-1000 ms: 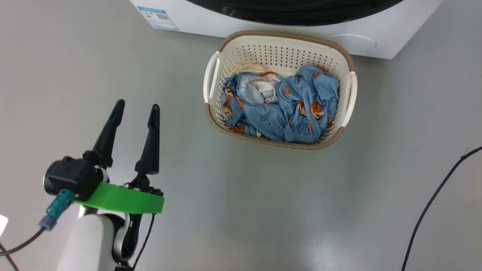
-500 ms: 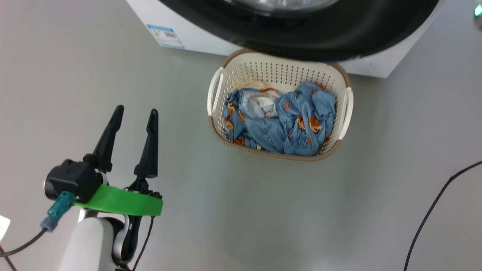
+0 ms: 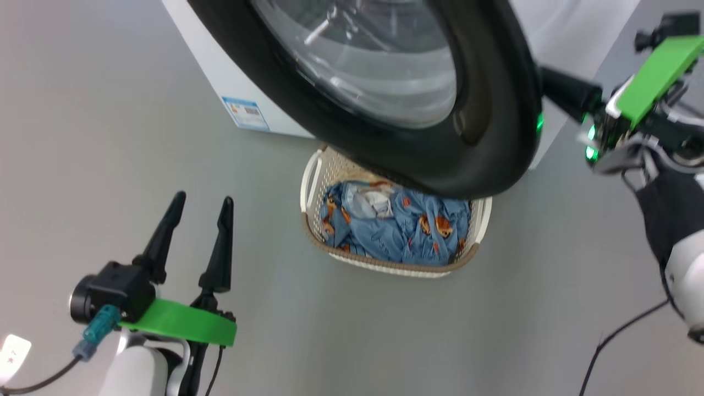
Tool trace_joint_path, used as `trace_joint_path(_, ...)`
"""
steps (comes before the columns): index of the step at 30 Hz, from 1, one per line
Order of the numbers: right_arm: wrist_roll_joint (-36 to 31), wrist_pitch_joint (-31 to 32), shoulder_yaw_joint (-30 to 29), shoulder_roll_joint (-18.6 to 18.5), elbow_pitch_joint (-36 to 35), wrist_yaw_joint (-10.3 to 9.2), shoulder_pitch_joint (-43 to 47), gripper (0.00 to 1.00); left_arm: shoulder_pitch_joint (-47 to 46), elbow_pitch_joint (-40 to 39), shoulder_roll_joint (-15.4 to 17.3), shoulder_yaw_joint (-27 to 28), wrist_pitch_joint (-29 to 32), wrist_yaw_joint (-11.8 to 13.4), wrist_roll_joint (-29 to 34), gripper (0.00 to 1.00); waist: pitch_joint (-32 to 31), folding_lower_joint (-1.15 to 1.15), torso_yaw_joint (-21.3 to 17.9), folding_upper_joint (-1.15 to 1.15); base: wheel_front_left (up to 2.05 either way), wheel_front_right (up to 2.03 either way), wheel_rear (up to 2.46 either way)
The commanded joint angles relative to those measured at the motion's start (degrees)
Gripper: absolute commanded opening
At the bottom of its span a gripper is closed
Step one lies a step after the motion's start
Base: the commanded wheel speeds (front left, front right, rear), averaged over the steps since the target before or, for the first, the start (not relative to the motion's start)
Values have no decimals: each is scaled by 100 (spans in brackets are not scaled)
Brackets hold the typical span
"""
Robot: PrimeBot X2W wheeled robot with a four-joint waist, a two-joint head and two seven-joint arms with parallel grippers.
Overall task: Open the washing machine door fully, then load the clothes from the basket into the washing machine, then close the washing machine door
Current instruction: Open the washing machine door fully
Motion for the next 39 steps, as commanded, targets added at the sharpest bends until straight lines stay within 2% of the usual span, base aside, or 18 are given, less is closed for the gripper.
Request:
trace_joint_path(1, 57, 87, 65, 113, -216, 58, 207, 0, 62, -101, 164, 195, -37, -9, 82, 100, -290, 0, 25, 0, 0, 0, 0)
trace_joint_path(10, 267, 296, 21, 166, -643, 58, 1100, 0, 374, 8, 192, 287, -37, -9, 100, 100, -785, 0, 317, 0, 0, 0, 0)
trace_joint_path(21, 344, 496, 95, 260, -1086, 58, 1922, 0, 571, 144, 185, 280, -37, -9, 137, 100, -1151, 0, 914, 0, 0, 0, 0)
trace_joint_path(29, 492, 635, 123, 431, -1809, 58, 2573, 0, 668, 223, 215, 262, -37, -9, 152, 100, -1333, 0, 1319, 0, 0, 0, 0)
trace_joint_path(34, 458, 669, 219, 545, -2041, 58, 2782, 0, 650, 271, 247, 234, -37, -9, 145, 100, -1387, 0, 1537, 0, 0, 0, 0)
trace_joint_path(39, 418, 716, 308, 660, -2041, 58, 2726, 0, 680, 247, 250, 325, -37, -9, 132, 100, -1330, 0, 1572, 0, 0, 0, 0)
